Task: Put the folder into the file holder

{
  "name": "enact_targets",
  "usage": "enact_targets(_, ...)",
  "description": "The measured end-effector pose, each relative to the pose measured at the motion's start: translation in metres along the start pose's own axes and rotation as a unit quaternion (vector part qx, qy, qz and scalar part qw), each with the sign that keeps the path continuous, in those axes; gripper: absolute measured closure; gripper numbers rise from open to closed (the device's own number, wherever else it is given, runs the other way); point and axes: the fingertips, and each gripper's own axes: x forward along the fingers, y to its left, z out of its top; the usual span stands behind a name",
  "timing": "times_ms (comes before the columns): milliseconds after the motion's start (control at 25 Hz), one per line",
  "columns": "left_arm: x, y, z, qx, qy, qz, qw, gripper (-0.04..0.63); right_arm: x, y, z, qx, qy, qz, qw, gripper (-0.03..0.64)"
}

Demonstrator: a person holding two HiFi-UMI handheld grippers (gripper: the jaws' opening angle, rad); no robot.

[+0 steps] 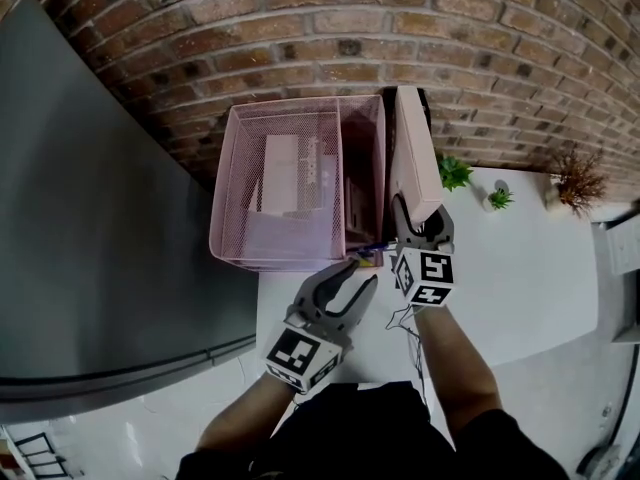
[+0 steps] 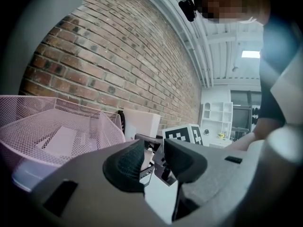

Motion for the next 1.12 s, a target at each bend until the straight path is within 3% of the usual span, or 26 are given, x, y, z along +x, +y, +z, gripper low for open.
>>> enact_targets(120,0.001,-0.005,0.004,-0.004,-0.021,0.000,0.9998,0.463,-0.005,0.001,0.002,-0.002,-0.001,0.006,1.000,0.385)
enact_targets(280,-0.002,-0.010,0.001,0.008,-0.001,0.003,1.0000,0.468,-0.017,0.003,0.008,-0.007,-0.007,0.015,1.000,0.383)
enact_targets(440,-0.004,-0.016,0.006,0.005,-0.023,0.009,0.9997,0.476,-0.033,0.005,0.015,-0.010,-0.011,0.023,1.000,0.382)
enact_targets(720,-0.006,-0.031,0.002,0.025,-0.021,0.021,0.9993,0.520,-0.076,0.003,0.025,-0.009,-0.013,0.042,0.999,0.399)
enact_targets(920,-0.004,-0.056,0.000,0.028,-0.021,0.042,0.9985,0.563,-0.119,-0.007,0.035,-0.012,-0.019,0.067,0.997,0.461)
enact_targets(1120,0.001,-0.100,0.001,0.027,-0.028,0.062,0.9973,0.583,-0.164,-0.029,0.045,0.006,-0.024,0.099,0.995,0.582)
